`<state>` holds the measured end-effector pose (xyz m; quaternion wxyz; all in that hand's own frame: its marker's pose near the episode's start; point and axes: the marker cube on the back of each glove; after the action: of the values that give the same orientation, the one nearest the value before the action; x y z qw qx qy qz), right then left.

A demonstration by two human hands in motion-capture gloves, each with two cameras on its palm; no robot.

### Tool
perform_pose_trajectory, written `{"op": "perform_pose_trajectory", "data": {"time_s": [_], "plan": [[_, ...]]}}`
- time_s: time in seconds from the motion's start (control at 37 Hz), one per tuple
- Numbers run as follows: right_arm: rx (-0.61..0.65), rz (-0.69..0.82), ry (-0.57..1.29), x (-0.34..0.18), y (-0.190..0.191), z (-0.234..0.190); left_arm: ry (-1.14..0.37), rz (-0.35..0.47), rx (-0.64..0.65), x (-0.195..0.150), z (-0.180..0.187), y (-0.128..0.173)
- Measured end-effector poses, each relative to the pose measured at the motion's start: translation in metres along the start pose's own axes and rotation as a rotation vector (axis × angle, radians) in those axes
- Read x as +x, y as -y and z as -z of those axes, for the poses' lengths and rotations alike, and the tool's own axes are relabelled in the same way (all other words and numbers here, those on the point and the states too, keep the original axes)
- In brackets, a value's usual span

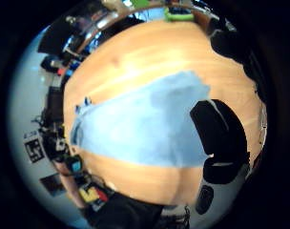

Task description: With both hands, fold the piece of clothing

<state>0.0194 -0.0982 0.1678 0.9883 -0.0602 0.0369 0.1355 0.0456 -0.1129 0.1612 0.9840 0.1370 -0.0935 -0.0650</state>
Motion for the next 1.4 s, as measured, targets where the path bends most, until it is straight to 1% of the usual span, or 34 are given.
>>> {"op": "perform_pose_trajectory", "data": {"time_s": [0.08,0.11,0.16,0.22,0.27,0.38,0.49,0.57,0.68,0.78,0.84,0.92,1.0,1.08,1.19,1.3,1.4], "plan": [[-0.191,0.038,-0.024,-0.001,-0.013,-0.013,-0.063,-0.036,0.038,0.007,0.003,-0.008],[-0.232,0.052,-0.045,-0.002,-0.014,-0.019,-0.077,-0.047,0.040,0.010,0.002,-0.012],[-0.275,0.078,-0.088,-0.003,-0.014,-0.033,-0.103,-0.070,-0.011,0.016,-0.005,-0.023],[-0.267,0.090,-0.113,-0.004,-0.012,-0.047,-0.119,-0.085,-0.103,0.021,-0.018,-0.035],[-0.258,0.077,-0.115,-0.004,-0.011,-0.058,-0.125,-0.078,-0.180,0.023,-0.033,-0.042],[-0.289,0.049,-0.092,-0.002,-0.013,-0.072,-0.141,-0.040,-0.295,0.025,-0.058,-0.048],[-0.318,0.043,-0.063,-0.002,-0.014,-0.082,-0.137,0.011,-0.500,0.022,-0.077,-0.059],[-0.292,0.073,-0.032,-0.004,-0.010,-0.089,-0.146,0.028,-0.568,0.022,-0.085,-0.063],[-0.269,0.058,-0.028,-0.002,-0.010,-0.092,-0.151,0.052,-0.582,0.022,-0.089,-0.064],[-0.225,0.059,0.022,-0.004,-0.013,-0.091,-0.152,0.050,-0.589,0.021,-0.091,-0.064],[-0.169,0.089,0.050,-0.008,-0.014,-0.090,-0.160,0.044,-0.607,0.021,-0.091,-0.066],[-0.039,0.116,0.059,-0.015,-0.011,-0.086,-0.165,0.038,-0.638,0.021,-0.090,-0.069],[0.037,0.126,0.047,-0.019,-0.008,-0.085,-0.163,0.059,-0.658,0.021,-0.090,-0.070],[0.049,0.109,0.034,-0.019,-0.009,-0.085,-0.164,0.068,-0.661,0.021,-0.090,-0.070],[0.030,0.098,0.020,-0.020,-0.010,-0.085,-0.162,0.045,-0.621,0.022,-0.090,-0.066],[-0.014,0.081,-0.052,-0.017,-0.007,-0.080,-0.159,0.019,-0.592,0.024,-0.089,-0.067],[-0.026,0.085,-0.145,-0.015,0.000,-0.063,-0.190,0.001,-0.566,0.028,-0.087,-0.070]]}}
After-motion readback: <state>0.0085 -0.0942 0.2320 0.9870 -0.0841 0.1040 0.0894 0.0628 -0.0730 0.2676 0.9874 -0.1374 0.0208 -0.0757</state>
